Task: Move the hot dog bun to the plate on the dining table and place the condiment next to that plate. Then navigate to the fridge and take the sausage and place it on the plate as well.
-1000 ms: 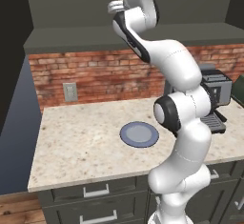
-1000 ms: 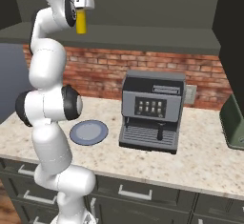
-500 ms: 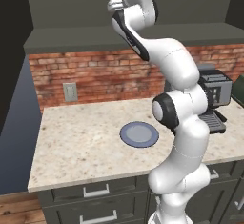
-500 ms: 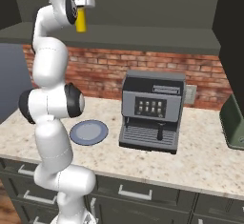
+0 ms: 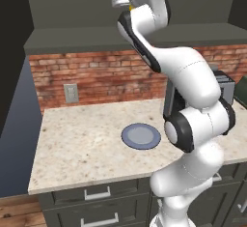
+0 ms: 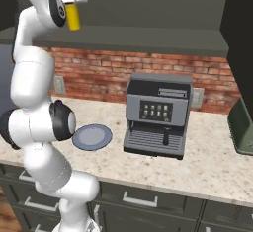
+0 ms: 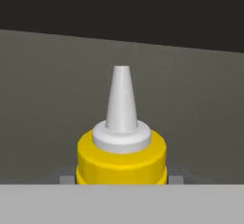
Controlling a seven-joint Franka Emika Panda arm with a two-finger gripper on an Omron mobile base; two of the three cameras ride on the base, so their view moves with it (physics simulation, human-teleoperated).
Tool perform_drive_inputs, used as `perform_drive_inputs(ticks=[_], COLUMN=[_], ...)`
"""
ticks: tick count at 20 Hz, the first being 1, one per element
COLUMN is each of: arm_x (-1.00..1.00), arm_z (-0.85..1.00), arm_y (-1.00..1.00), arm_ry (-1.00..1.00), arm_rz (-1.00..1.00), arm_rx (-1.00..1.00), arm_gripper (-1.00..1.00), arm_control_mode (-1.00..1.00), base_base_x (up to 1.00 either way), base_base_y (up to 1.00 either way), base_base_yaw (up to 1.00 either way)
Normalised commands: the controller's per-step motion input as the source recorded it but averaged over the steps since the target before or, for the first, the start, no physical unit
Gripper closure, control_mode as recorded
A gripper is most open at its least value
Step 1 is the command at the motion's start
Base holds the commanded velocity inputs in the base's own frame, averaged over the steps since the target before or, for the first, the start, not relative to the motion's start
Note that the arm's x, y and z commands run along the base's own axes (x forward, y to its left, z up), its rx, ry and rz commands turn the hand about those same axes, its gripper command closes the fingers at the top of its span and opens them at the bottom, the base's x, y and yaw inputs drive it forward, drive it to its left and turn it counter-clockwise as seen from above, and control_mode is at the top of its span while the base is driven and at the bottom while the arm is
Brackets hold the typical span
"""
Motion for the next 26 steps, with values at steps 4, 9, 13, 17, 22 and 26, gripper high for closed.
perform_drive_inputs(ticks=[4, 9, 13, 17, 22, 26], arm_x=[-1.00, -1.00, -1.00, -1.00, -0.97, -0.56], arm_z=[0.00, 0.00, 0.03, -0.01, -0.35, -0.78], arm_y=[-0.31, -0.38, -0.08, 0.00, 0.00, 0.00], arm_ry=[-0.08, 0.00, 0.07, 0.15, 0.20, 0.25], arm_rz=[0.00, 0.00, 0.00, 0.00, 0.00, 0.00], arm_rx=[0.09, 0.11, 0.03, 0.00, 0.00, 0.00], arm_gripper=[1.00, 1.00, 1.00, 1.00, 1.00, 1.00], arm_control_mode=[-1.00, -1.00, -1.00, -1.00, -1.00, -1.00], base_base_x=[0.00, 0.00, 0.00, 0.00, 0.00, 0.00], base_base_y=[0.00, 0.00, 0.00, 0.00, 0.00, 0.00], base_base_yaw=[0.00, 0.00, 0.00, 0.00, 0.00, 0.00])
